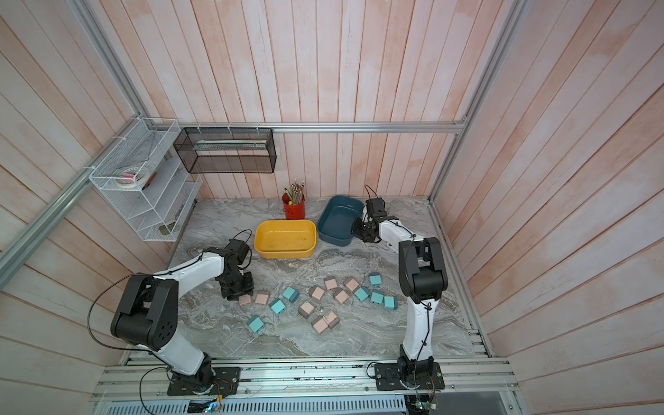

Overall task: Place the plugs by color into the storage box
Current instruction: Move the storage box to the center of the board.

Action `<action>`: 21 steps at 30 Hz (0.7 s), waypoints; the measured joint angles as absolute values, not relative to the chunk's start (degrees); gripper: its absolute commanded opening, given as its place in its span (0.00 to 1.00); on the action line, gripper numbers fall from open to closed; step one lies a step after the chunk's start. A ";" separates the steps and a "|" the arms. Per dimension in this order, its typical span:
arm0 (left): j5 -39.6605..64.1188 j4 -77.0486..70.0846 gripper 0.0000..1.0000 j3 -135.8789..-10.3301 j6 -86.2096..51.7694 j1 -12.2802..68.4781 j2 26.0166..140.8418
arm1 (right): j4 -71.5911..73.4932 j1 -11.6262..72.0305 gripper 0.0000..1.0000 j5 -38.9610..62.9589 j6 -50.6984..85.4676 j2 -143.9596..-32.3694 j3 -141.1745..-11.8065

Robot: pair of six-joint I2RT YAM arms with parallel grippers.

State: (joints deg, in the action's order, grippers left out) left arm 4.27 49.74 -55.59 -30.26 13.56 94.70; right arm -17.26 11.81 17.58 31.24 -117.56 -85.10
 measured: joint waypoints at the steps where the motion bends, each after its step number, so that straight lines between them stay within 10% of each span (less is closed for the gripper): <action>1: 4.27 49.74 0.40 -55.59 -30.26 13.56 94.70 | -17.58 11.79 0.12 17.67 30.94 -117.56 -85.10; 21: 4.45 52.10 0.37 -57.04 -30.22 13.58 92.42 | -22.33 19.29 0.10 16.95 27.90 -102.28 -66.22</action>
